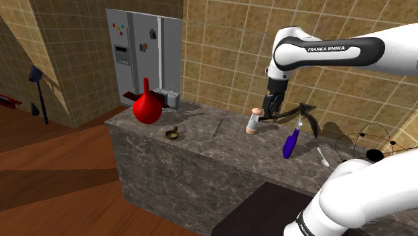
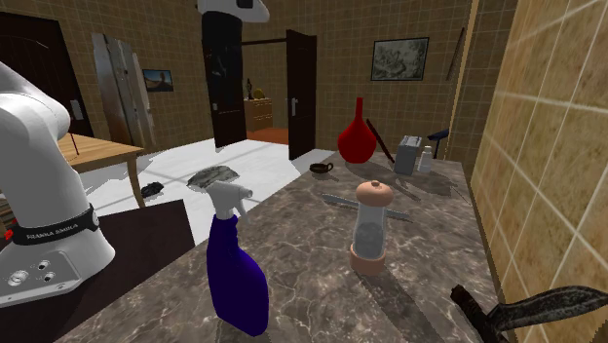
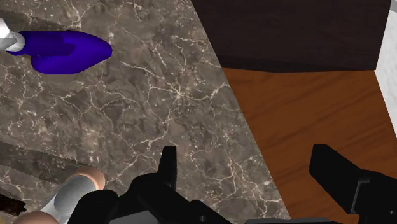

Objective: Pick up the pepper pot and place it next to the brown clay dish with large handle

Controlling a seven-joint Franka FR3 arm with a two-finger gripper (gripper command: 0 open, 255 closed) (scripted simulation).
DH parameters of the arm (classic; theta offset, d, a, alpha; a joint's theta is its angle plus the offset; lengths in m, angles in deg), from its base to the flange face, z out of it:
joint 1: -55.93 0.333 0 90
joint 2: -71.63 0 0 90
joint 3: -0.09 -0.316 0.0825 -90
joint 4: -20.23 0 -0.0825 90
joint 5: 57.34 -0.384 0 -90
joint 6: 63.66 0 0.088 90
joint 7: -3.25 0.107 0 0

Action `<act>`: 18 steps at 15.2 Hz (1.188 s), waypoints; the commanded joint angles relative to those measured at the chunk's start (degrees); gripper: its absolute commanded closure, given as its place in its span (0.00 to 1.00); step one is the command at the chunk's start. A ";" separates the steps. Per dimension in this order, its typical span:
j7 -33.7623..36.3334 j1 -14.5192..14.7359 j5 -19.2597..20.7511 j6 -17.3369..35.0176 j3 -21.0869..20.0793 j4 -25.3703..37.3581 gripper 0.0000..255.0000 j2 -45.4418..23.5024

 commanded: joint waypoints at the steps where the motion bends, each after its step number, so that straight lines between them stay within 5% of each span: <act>1: -2.78 -0.33 0.58 2.77 2.15 1.27 0.00 -3.58; 9: -13.86 -1.03 -1.50 9.98 9.12 11.30 0.00 -19.70; 18: -27.31 -4.56 -10.18 12.96 12.98 28.72 0.00 -40.58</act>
